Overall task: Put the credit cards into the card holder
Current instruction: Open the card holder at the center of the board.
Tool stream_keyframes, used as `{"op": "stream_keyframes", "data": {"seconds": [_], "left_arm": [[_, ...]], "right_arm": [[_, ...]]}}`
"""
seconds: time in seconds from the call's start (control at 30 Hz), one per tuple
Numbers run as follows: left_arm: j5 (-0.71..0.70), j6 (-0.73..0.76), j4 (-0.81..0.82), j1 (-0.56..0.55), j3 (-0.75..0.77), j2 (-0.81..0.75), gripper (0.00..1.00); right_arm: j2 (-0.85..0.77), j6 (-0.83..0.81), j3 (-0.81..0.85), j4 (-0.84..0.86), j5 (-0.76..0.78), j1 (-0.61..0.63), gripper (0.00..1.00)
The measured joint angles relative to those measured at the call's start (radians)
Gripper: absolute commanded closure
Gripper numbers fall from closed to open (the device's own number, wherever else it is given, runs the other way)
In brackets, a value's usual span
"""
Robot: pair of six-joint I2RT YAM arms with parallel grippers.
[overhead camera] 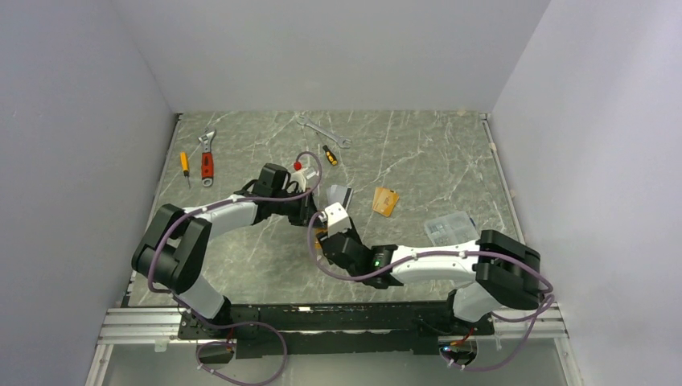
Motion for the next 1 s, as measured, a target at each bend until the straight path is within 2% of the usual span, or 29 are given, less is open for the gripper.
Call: {"op": "stream_keyframes", "data": {"seconds": [0.2, 0.33, 0.6, 0.83, 1.0], "left_arm": [[0.052, -0.052, 0.027, 0.025, -0.008, 0.021, 1.00], [0.075, -0.074, 0.052, 0.032, -0.020, 0.021, 1.00], [0.101, -0.122, 0.097, 0.039, -0.037, 0.020, 1.00], [0.128, -0.165, 0.154, 0.040, -0.042, 0.019, 1.00], [0.144, -0.173, 0.175, 0.041, -0.042, 0.018, 1.00]], "right_arm": [[0.074, -0.061, 0.060, 0.017, 0.030, 0.002, 0.49], [0.106, -0.085, 0.068, 0.018, 0.069, 0.002, 0.54], [0.163, -0.119, 0.077, 0.018, 0.183, 0.003, 0.72], [0.202, -0.137, 0.078, 0.031, 0.239, 0.007, 1.00], [0.207, -0.134, 0.078, 0.038, 0.260, 0.008, 1.00]]}}
